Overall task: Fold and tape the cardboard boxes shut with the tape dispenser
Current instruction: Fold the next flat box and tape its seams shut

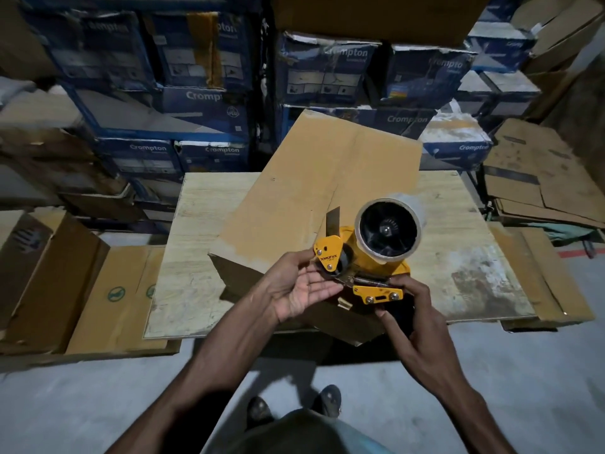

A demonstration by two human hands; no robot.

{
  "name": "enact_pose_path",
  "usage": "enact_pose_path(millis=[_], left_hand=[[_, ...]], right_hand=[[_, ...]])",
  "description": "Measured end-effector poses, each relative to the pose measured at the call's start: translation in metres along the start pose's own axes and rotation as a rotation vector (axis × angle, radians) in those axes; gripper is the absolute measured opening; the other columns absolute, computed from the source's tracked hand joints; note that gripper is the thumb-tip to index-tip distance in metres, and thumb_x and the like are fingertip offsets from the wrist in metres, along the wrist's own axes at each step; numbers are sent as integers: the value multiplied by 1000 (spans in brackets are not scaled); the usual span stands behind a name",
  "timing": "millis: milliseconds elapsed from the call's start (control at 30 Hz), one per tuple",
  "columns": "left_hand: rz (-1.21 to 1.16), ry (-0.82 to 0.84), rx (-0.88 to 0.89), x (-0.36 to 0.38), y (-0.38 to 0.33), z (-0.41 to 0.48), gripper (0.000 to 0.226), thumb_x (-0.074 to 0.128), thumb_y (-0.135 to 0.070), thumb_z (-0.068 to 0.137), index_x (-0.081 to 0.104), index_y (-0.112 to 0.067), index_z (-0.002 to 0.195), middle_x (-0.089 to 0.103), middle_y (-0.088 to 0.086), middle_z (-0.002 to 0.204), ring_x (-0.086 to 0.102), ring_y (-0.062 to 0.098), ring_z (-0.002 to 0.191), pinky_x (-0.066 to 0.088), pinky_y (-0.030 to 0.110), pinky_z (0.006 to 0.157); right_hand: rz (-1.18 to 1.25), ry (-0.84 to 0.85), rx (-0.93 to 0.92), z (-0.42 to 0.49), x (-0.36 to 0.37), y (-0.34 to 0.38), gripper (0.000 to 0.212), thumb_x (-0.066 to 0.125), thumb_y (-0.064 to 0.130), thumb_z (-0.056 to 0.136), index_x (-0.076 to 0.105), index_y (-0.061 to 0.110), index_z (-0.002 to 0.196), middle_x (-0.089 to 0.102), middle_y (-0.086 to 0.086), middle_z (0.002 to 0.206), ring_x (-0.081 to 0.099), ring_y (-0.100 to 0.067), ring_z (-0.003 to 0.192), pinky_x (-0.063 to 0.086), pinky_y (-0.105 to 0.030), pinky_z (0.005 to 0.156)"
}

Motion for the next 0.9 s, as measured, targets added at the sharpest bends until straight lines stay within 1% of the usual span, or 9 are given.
enact_pose_path(millis=[67, 133, 233, 367, 467, 567, 667, 767, 900], left_hand=[[-32, -15, 7, -5, 4, -1, 28, 48, -12, 107, 63, 11, 113, 74, 32, 96, 78, 36, 76, 65, 41, 69], [-73, -15, -7, -10, 8, -3, 29, 48, -12, 106, 63, 12, 107, 72, 35, 96, 77, 37, 73, 65, 39, 65], [-166, 16, -42, -19, 11, -11, 44, 54, -20, 102, 59, 19, 123, 69, 40, 110, 77, 39, 77, 65, 34, 61], [-311, 35, -26, -35, 12, -17, 67, 58, -20, 96, 36, 16, 148, 61, 41, 128, 77, 40, 81, 64, 34, 56], [-371, 11, 6, -44, 14, -18, 74, 57, -22, 94, 29, 13, 153, 57, 39, 135, 77, 42, 80, 63, 35, 53], [-434, -24, 34, -52, 14, -18, 66, 51, -28, 99, 39, 16, 147, 66, 40, 119, 77, 41, 74, 62, 34, 50], [-356, -53, 56, -61, 8, -18, 58, 62, -23, 96, 52, 19, 135, 70, 37, 111, 77, 37, 73, 63, 32, 53], [-254, -62, 53, -67, 4, -20, 41, 77, -7, 83, 66, 13, 117, 71, 35, 108, 78, 34, 73, 64, 31, 55], [-182, -69, 43, -72, 6, -22, 25, 70, 12, 75, 70, 15, 100, 74, 32, 94, 78, 30, 69, 63, 28, 56]], right_hand=[[6, -2, -10, 2, 5, 1, 64, 68, 19, 97, 32, 51, 138, 68, 14, 118, 70, -6, 92, 58, -32, 63], [32, -2, -15, 4, 8, 3, 64, 69, 16, 97, 33, 50, 137, 65, 22, 120, 70, -4, 94, 56, -24, 63], [101, 6, -2, 6, 12, 3, 59, 68, 15, 97, 37, 46, 136, 66, 25, 119, 71, -6, 96, 56, -20, 65], [167, 17, 26, 6, 20, 3, 55, 67, 17, 97, 39, 44, 135, 68, 25, 113, 71, -8, 96, 58, -22, 66], [170, 23, 2, 7, 23, 8, 58, 69, 15, 96, 38, 47, 134, 66, 26, 118, 71, -7, 97, 58, -21, 64], [166, 34, -33, 9, 26, 13, 64, 69, 11, 95, 37, 52, 132, 60, 30, 125, 67, 0, 103, 54, -12, 66], [162, 30, -60, 10, 26, 14, 60, 67, 14, 95, 37, 50, 133, 59, 34, 125, 66, 1, 104, 55, -13, 65], [174, 23, -63, 10, 26, 15, 60, 66, 18, 94, 37, 54, 132, 57, 35, 127, 66, 1, 107, 58, -17, 64], [152, 19, -76, 9, 28, 12, 54, 65, 24, 94, 38, 50, 133, 59, 30, 127, 69, -5, 102, 62, -32, 61]])
Point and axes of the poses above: each hand's wrist, its own z-axis towards the middle knuckle, its own x-axis out of the palm, y = z × x, the point moved 3 cm from there along z, towards the middle knuckle
